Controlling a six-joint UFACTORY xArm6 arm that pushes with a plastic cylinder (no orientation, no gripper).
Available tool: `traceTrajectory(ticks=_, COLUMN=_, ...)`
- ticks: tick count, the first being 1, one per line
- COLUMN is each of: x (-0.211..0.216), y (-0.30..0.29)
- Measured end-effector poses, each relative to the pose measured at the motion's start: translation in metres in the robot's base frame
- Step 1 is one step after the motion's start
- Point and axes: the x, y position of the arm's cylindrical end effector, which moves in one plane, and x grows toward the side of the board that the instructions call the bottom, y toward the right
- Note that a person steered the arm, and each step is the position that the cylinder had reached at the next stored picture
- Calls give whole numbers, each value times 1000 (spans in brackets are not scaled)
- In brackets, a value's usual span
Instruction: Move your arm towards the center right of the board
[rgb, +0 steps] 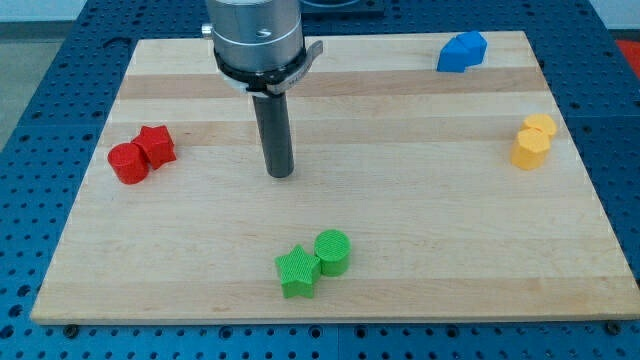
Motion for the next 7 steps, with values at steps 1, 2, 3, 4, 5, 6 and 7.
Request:
traceTrajectory(ticks=1, x=-10, y=0)
traceTrajectory(ticks=2, x=-28, y=19)
traceTrajectory(ticks=3, x=-60, y=80)
traceTrajectory(ticks=4, x=-60, y=138)
traceTrajectory(ticks=5, x=-34, y=192)
traceTrajectory(ticks=6, x=-5, y=235)
traceTrajectory(ticks=7, x=46, y=243)
